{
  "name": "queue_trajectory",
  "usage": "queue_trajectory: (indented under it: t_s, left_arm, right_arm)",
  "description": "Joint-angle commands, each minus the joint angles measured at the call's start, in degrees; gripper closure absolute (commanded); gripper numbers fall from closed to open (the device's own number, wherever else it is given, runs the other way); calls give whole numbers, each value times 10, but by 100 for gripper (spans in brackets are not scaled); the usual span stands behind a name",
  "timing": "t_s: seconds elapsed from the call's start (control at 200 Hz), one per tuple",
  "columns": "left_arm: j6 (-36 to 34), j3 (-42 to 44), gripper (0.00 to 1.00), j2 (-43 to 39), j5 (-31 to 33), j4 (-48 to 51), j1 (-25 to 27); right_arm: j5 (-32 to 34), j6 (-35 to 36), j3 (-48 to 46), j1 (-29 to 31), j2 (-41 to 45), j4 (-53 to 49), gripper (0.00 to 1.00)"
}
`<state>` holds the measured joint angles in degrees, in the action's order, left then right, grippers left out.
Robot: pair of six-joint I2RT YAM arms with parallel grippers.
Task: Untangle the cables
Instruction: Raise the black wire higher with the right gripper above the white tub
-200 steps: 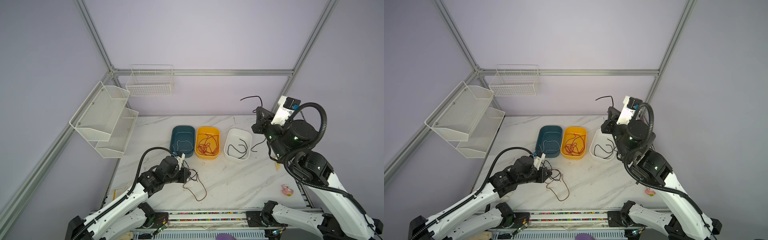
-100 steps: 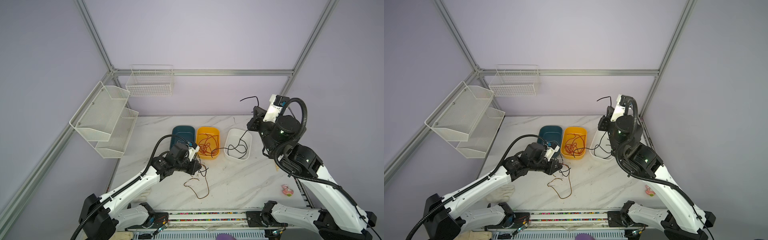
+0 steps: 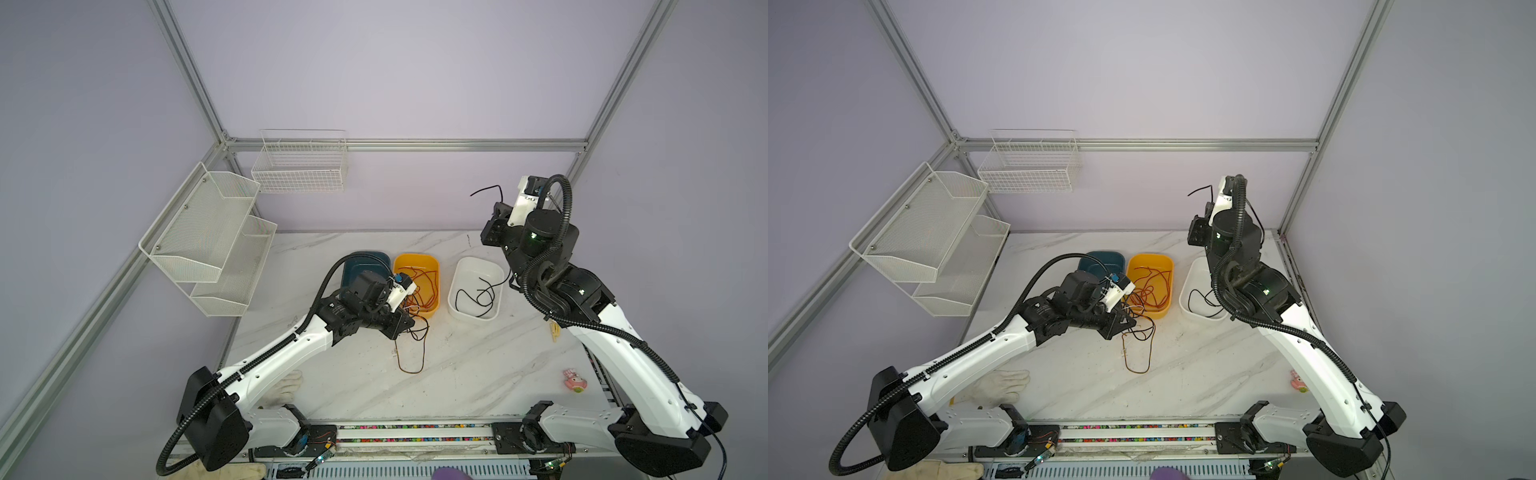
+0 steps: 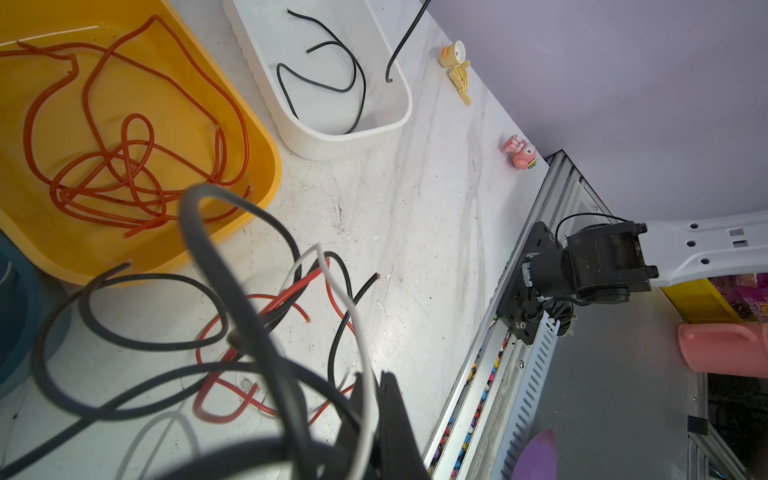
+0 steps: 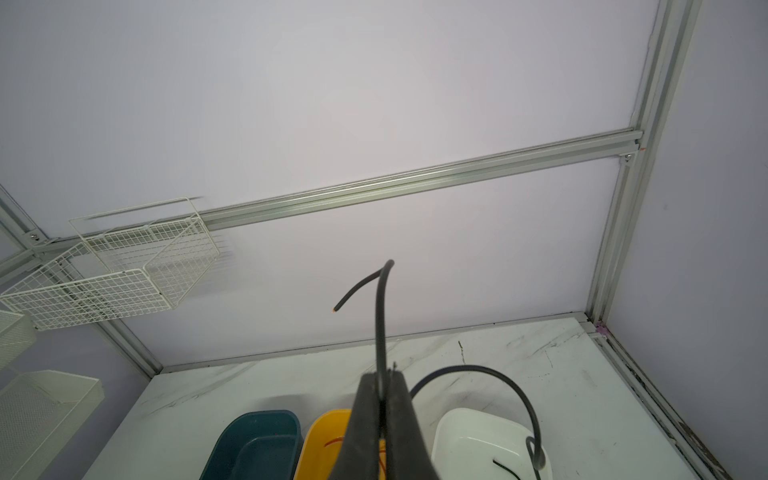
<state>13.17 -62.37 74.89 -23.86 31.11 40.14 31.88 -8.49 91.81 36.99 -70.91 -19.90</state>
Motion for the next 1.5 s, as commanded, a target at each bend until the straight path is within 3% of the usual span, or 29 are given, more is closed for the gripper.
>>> queue_trajectory:
  t_s: [0.0, 0.15, 0.57, 0.98, 1.215, 1.495]
  left_arm:
    - [-36, 5, 100, -3, -22, -17, -2]
    - [-44, 15, 100, -14, -40, -17, 6]
    - [-50, 29, 100, -26, 12, 77, 24]
    - [-57, 36, 100, -11, 50, 95, 26]
    - [-62, 36, 100, -13, 77, 102, 27]
    - [-64, 37, 100, -7, 78, 103, 27]
  right_arm:
    - [-1, 3, -5, -18, 0, 30, 100]
    - [-1, -5, -42, -49, -6, 58, 100]
    - [0, -18, -71, -69, -8, 88, 100]
    - [11, -34, -84, -76, 44, 107, 100]
    - [67, -35, -112, -77, 93, 108, 100]
    - [49, -48, -134, -77, 135, 132, 100]
